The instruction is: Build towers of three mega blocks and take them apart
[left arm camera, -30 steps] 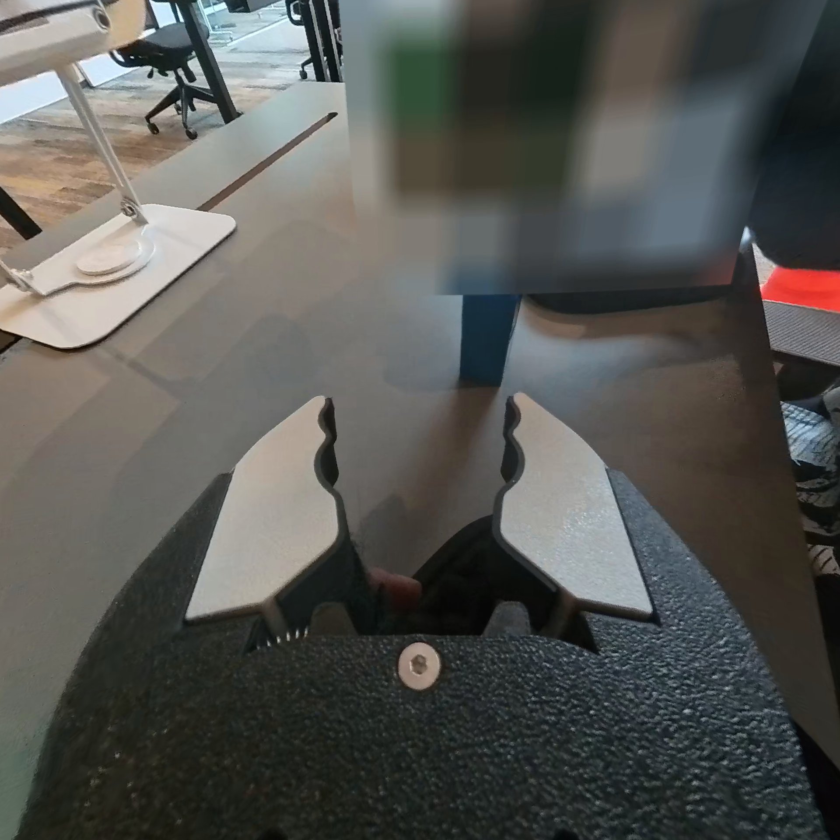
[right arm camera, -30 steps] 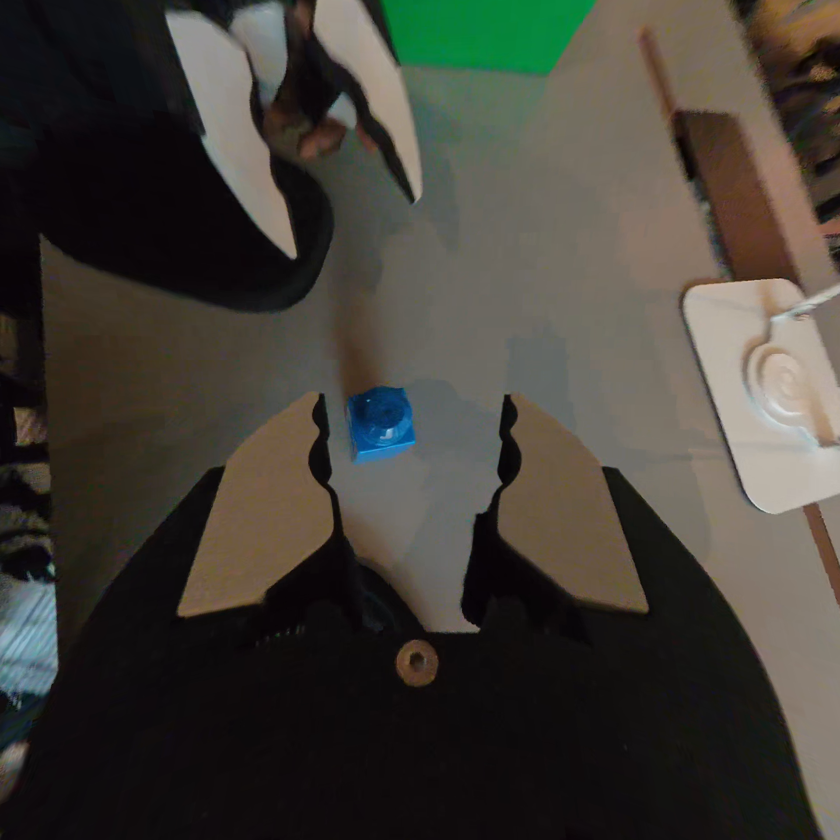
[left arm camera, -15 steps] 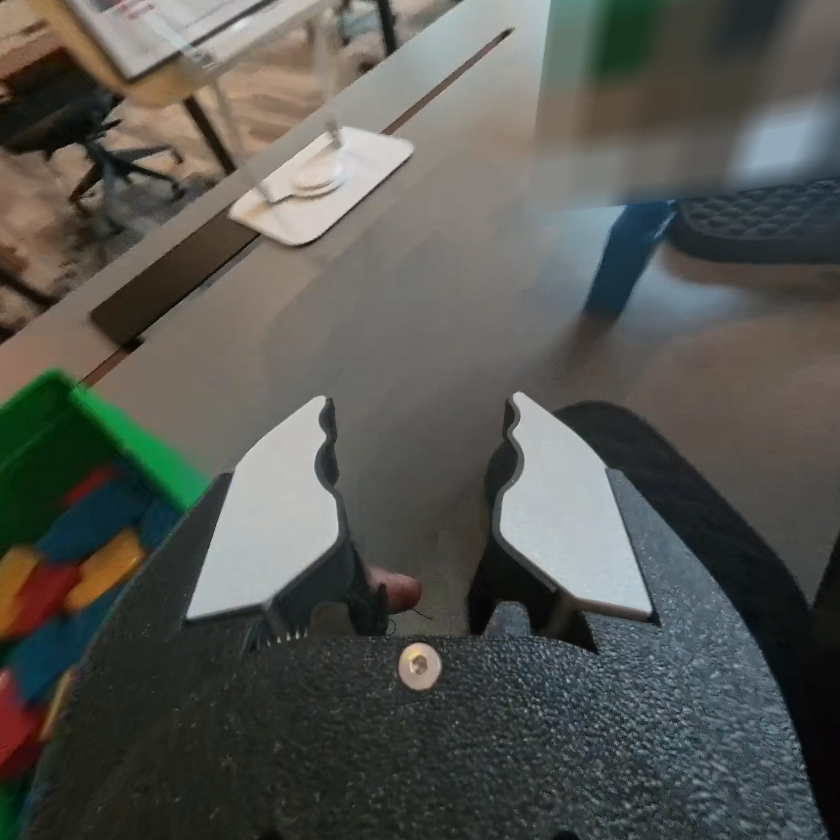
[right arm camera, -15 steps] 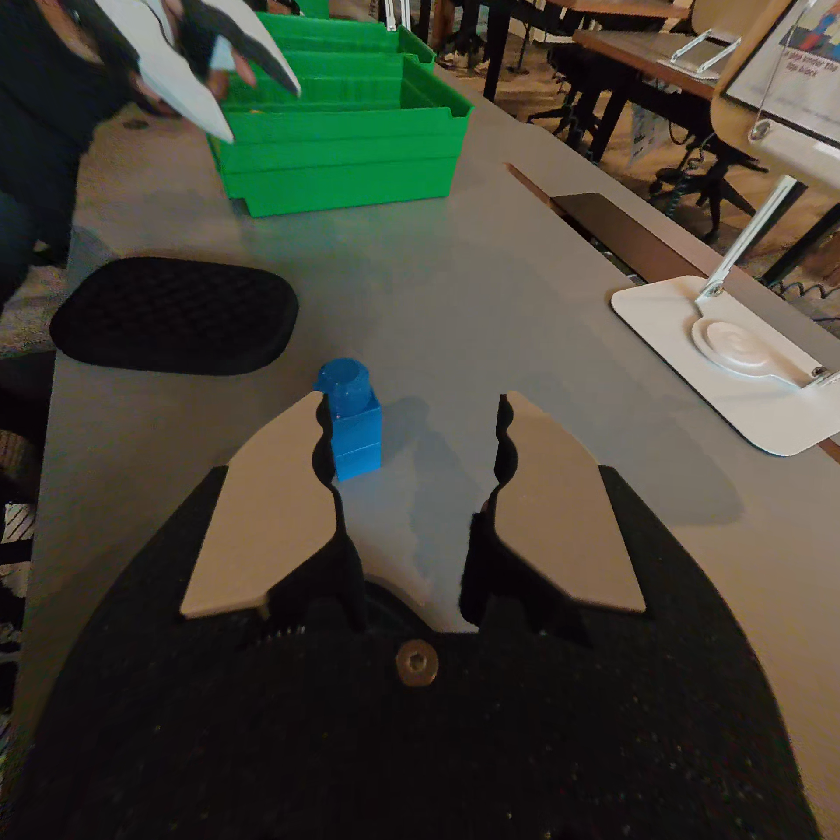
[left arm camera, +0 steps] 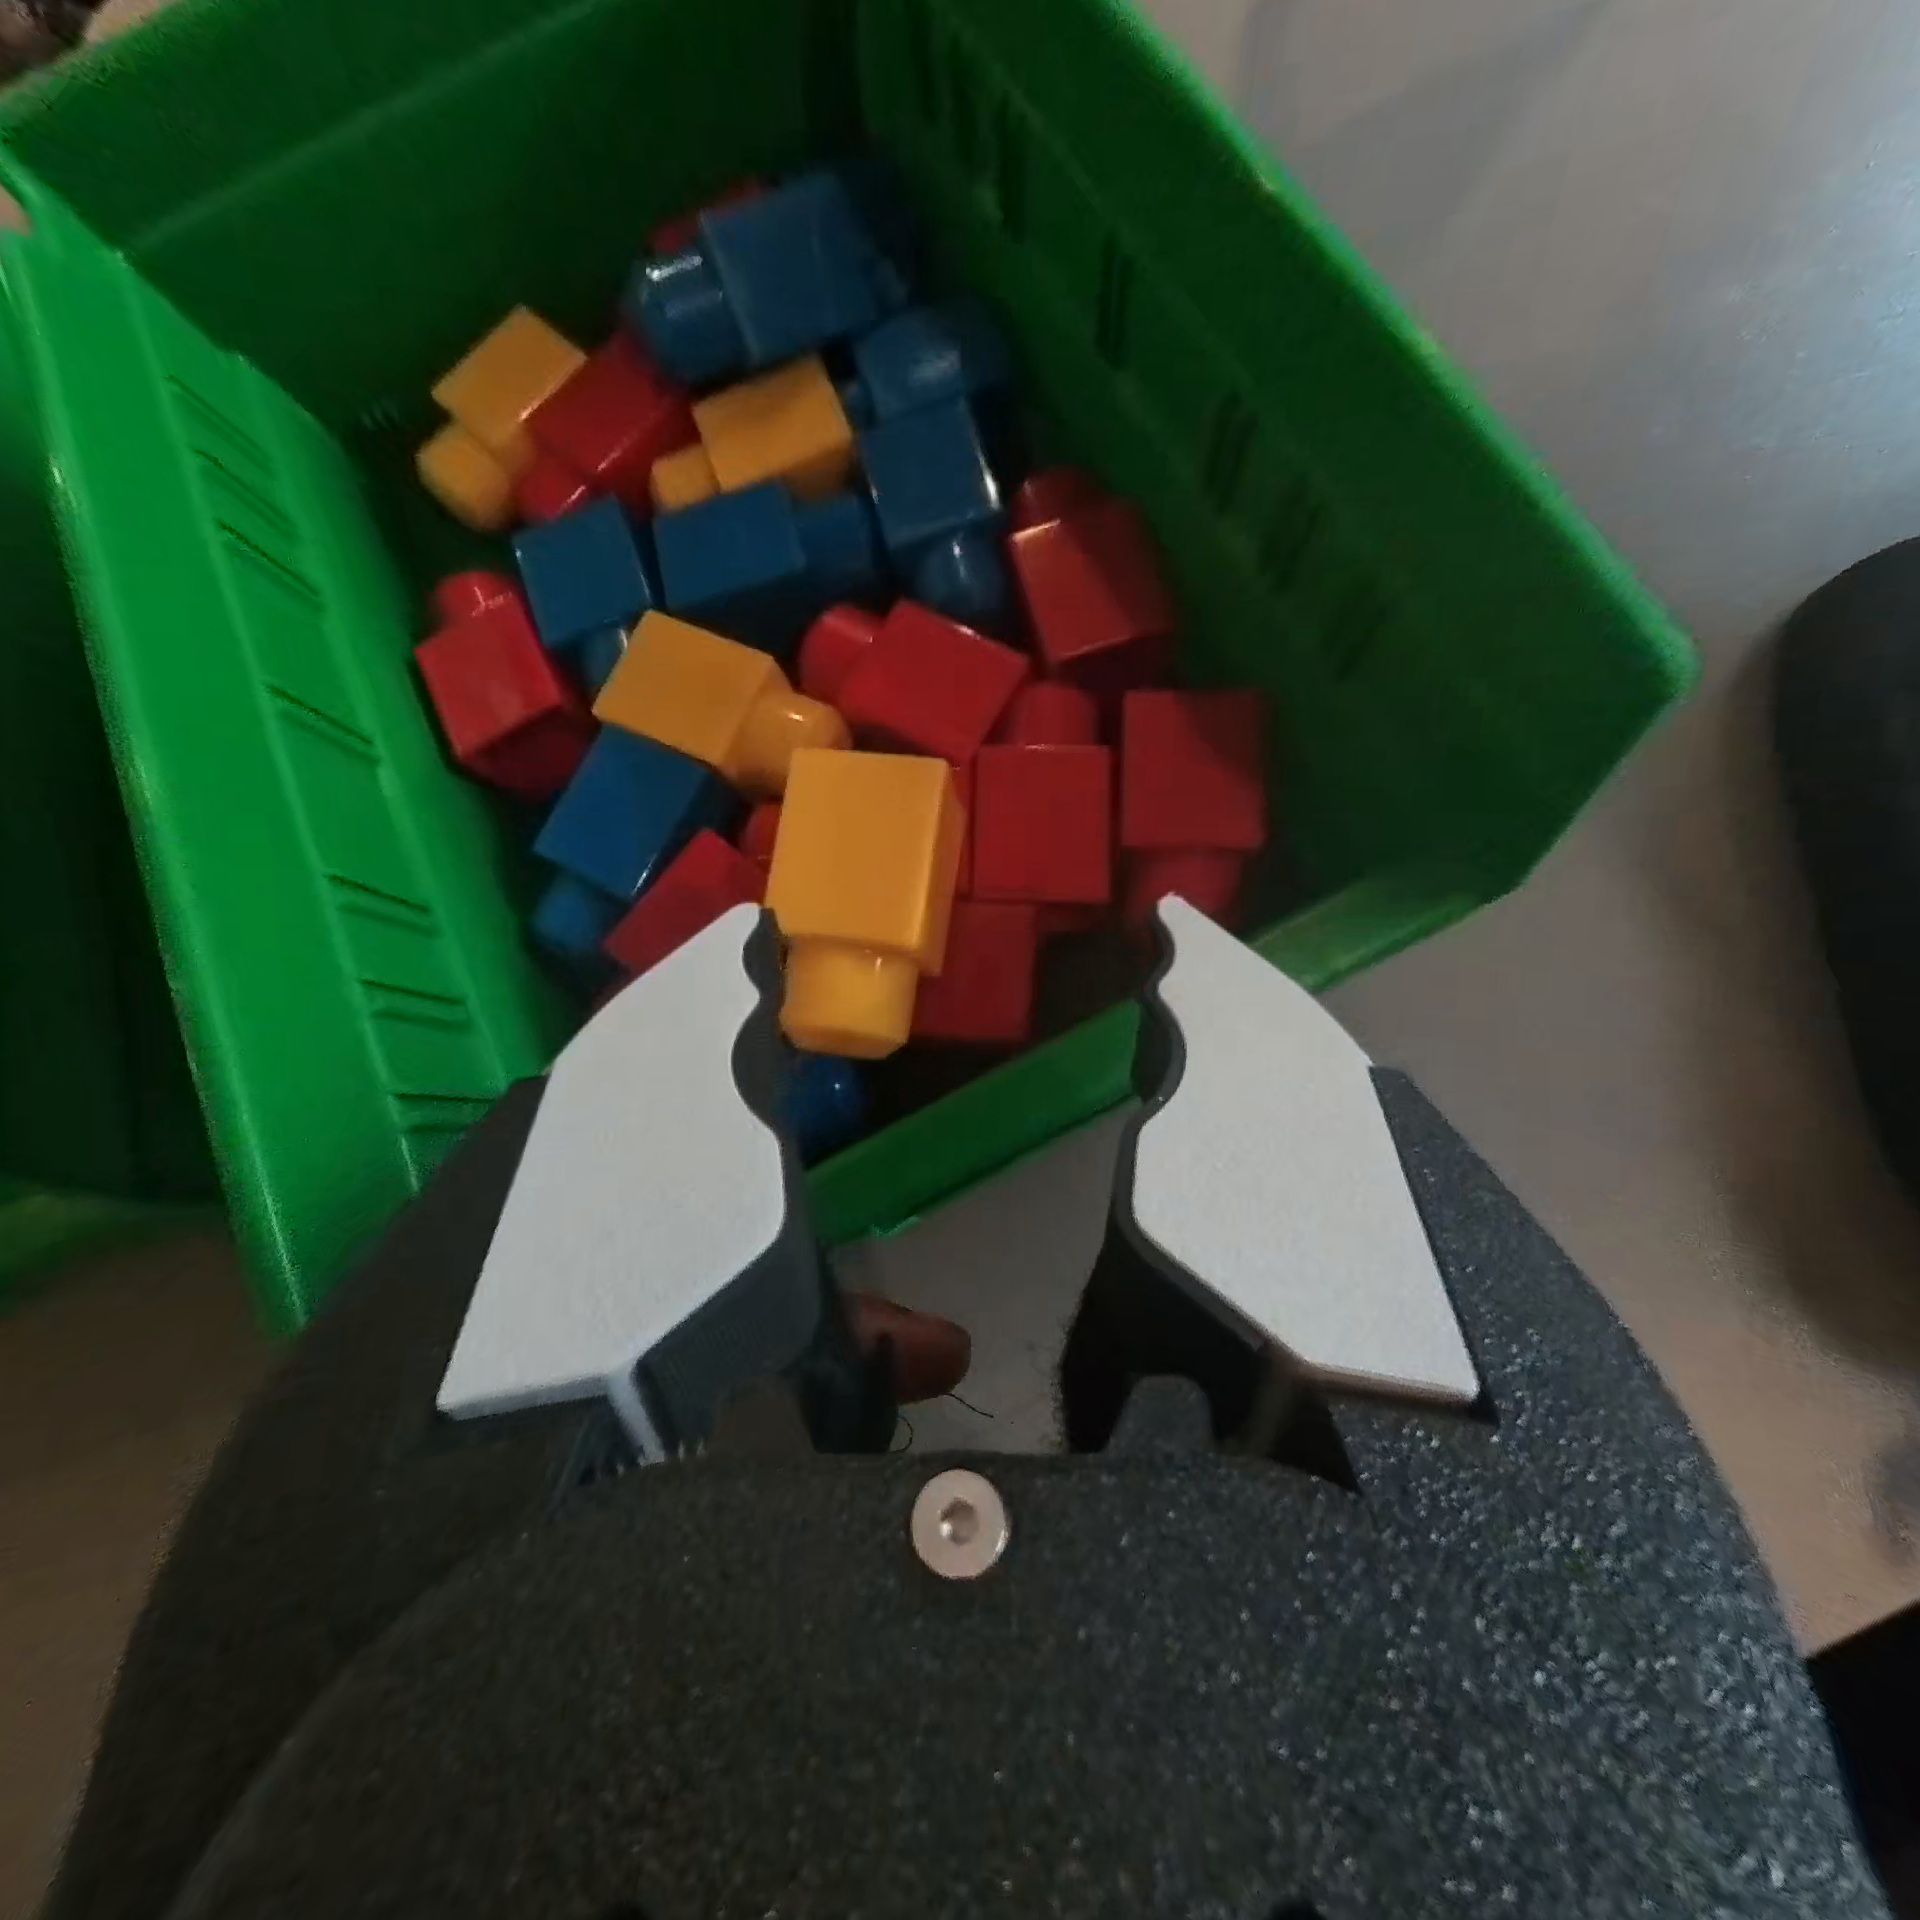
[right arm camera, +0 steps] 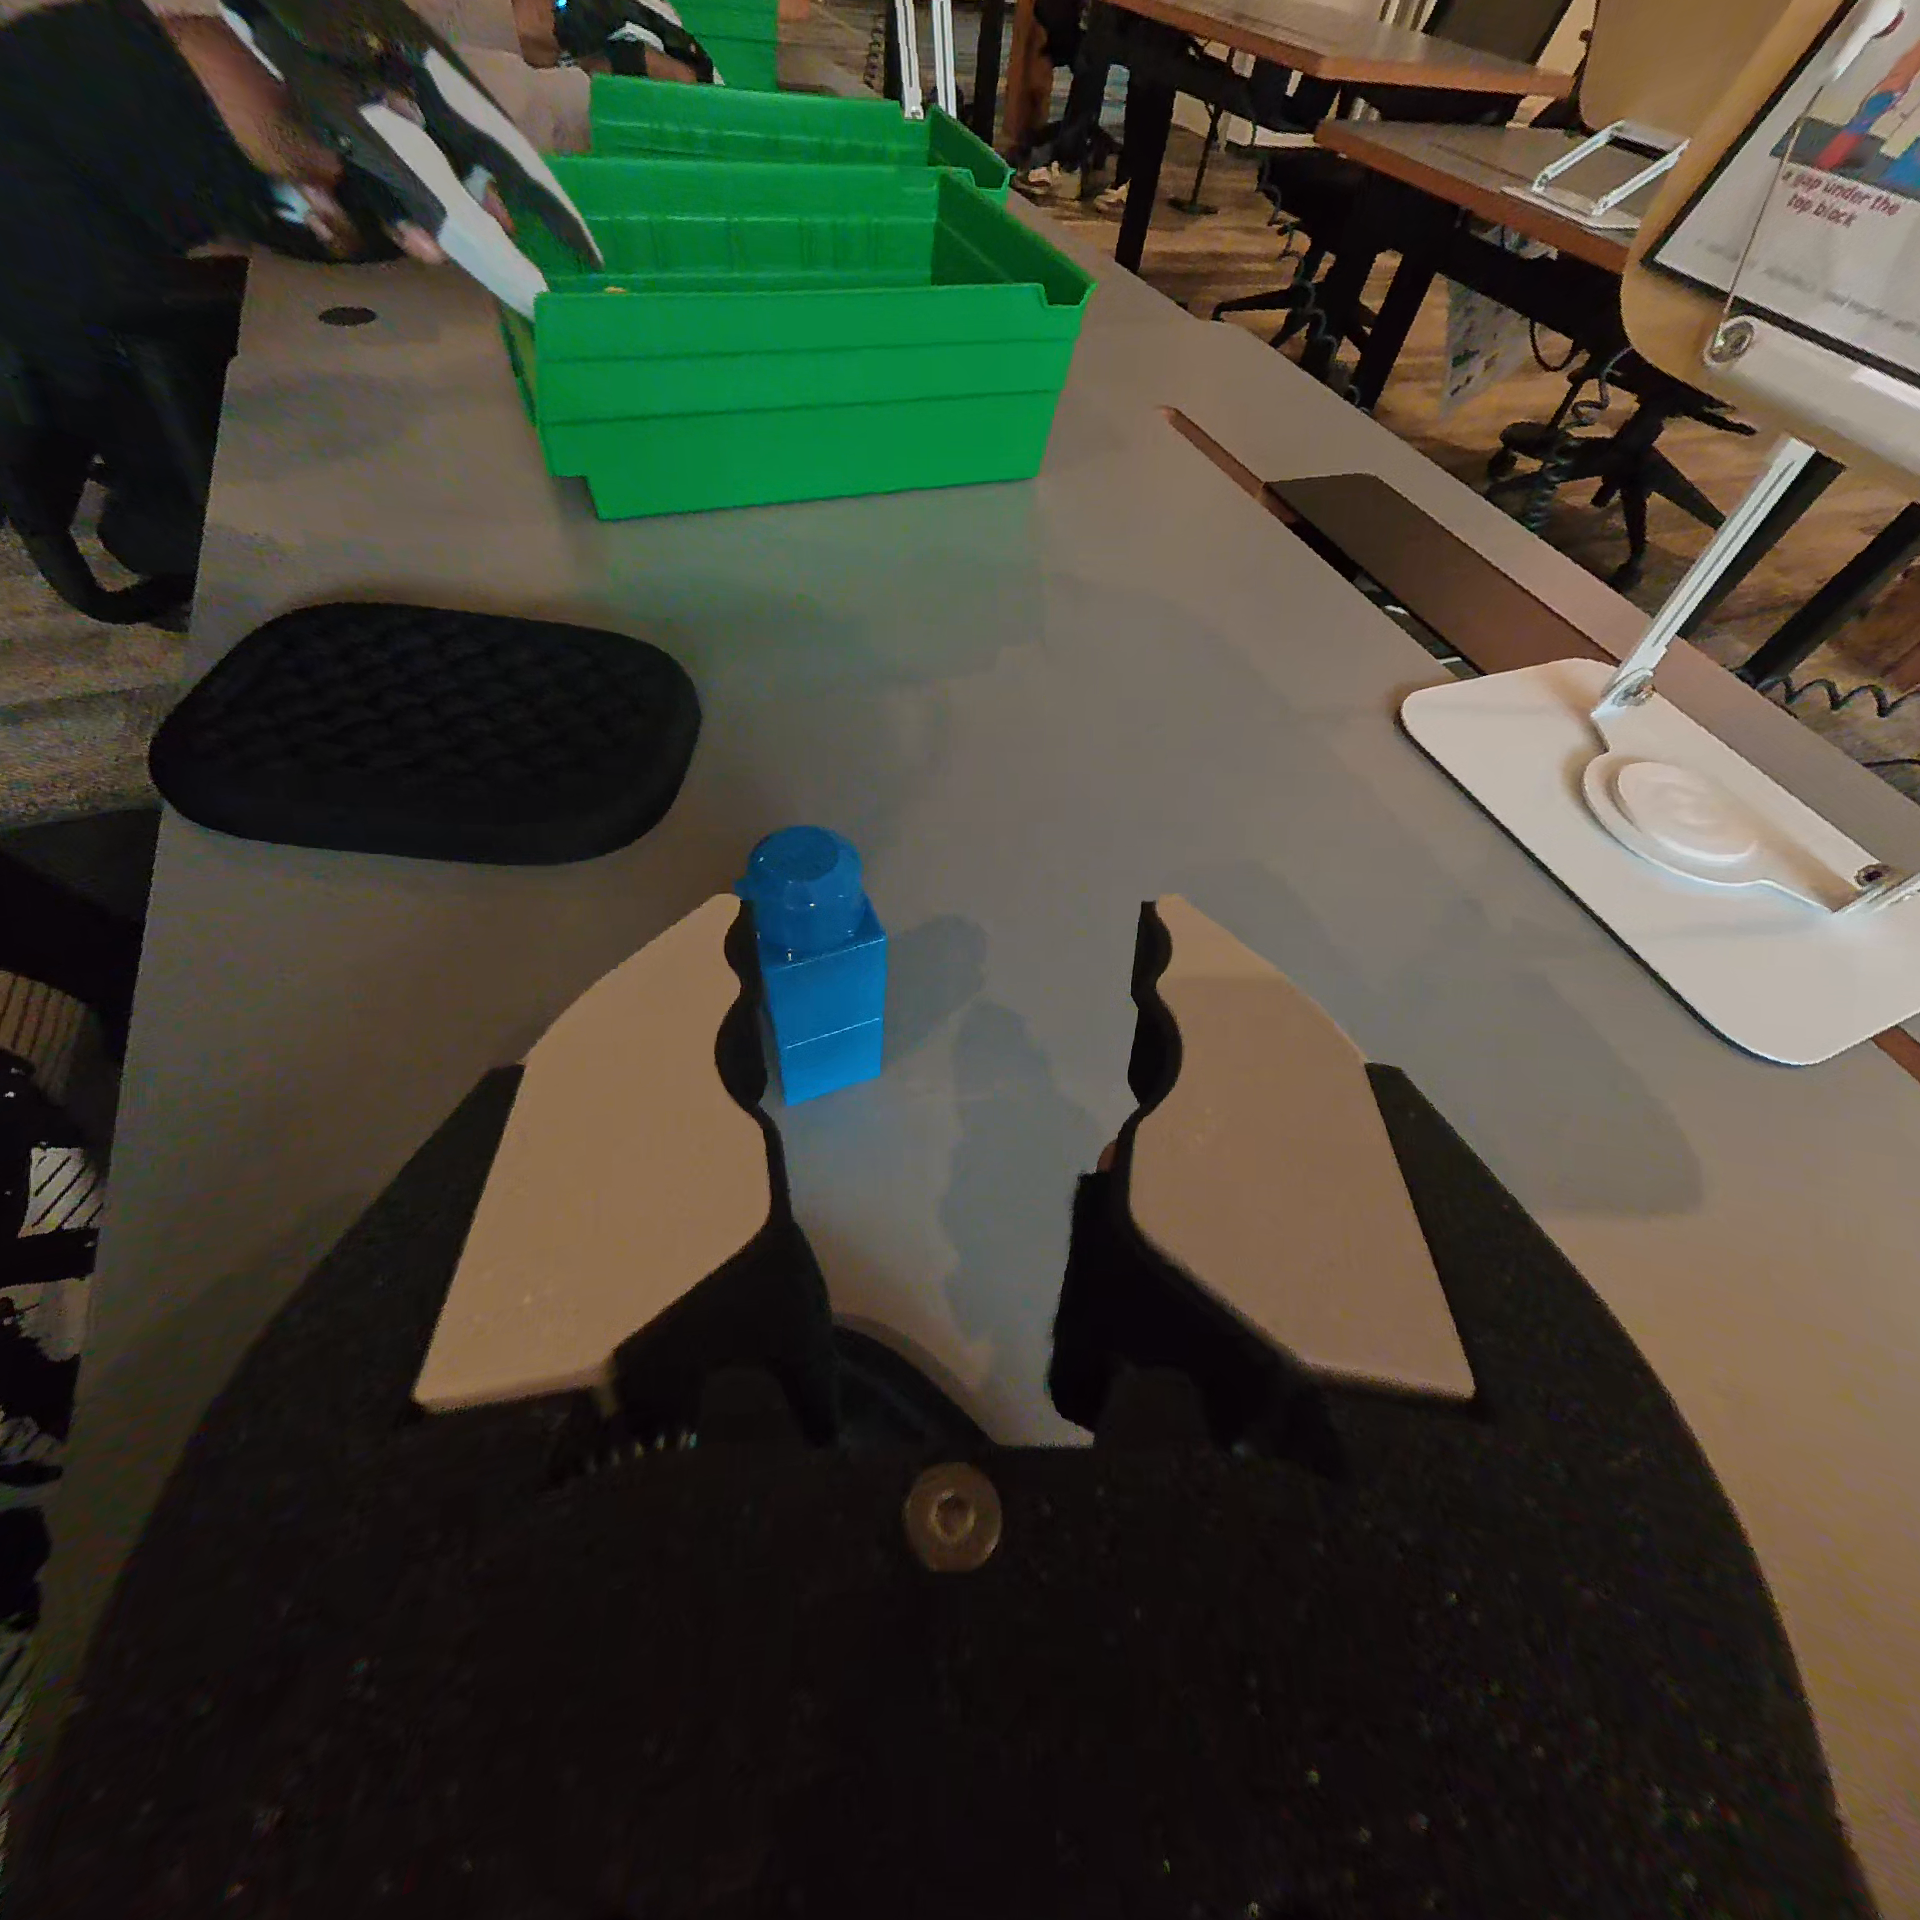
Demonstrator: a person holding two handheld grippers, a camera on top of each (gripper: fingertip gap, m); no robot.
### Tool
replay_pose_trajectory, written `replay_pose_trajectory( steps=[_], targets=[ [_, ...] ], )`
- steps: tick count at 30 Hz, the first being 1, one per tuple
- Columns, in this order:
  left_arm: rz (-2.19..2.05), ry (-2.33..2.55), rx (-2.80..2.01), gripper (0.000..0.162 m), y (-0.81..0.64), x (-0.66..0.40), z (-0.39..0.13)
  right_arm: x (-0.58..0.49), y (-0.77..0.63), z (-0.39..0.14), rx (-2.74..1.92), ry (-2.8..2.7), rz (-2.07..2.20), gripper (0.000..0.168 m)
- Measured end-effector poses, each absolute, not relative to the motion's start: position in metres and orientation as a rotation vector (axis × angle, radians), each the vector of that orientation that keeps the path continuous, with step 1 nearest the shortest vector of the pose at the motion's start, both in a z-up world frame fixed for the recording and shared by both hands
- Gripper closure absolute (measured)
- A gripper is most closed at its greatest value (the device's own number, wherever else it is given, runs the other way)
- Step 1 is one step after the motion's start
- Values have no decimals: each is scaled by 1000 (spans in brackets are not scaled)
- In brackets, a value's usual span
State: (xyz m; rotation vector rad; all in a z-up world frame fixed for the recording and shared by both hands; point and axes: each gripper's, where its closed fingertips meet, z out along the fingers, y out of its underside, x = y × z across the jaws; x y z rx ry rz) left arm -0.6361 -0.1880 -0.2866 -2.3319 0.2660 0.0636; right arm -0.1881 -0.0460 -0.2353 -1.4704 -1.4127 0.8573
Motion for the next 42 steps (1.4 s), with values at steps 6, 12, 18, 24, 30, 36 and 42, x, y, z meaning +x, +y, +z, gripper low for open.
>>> replay_pose_trajectory(
  steps=[6, 12, 18, 24, 30, 36, 42],
  targets=[
    [87, 212, -2364, 98, -186, -653, -303, -188, -45, -235, -1475, -1405, 858, 100],
    [59, 231, -2398, 113, -186, -654, -319, -188, -44, -236, -1476, -1410, 853, 100],
    [89, 251, -2316, 133, -181, -652, -295, -188, -45, -236, -1476, -1415, 853, 102],
    [112, 414, -2222, 133, -168, -615, -248, -191, -49, -238, -1465, -1448, 846, 103],
    [49, 771, -2121, 133, -143, -519, -217, -195, -56, -236, -1449, -1486, 830, 104],
    [-17, 1129, -2015, 133, -116, -418, -220, -202, -70, -229, -1421, -1586, 770, 104],
    [-104, 1430, -1943, 133, -107, -338, -242, -221, -90, -217, -1345, -1768, 637, 104]
  ],
)
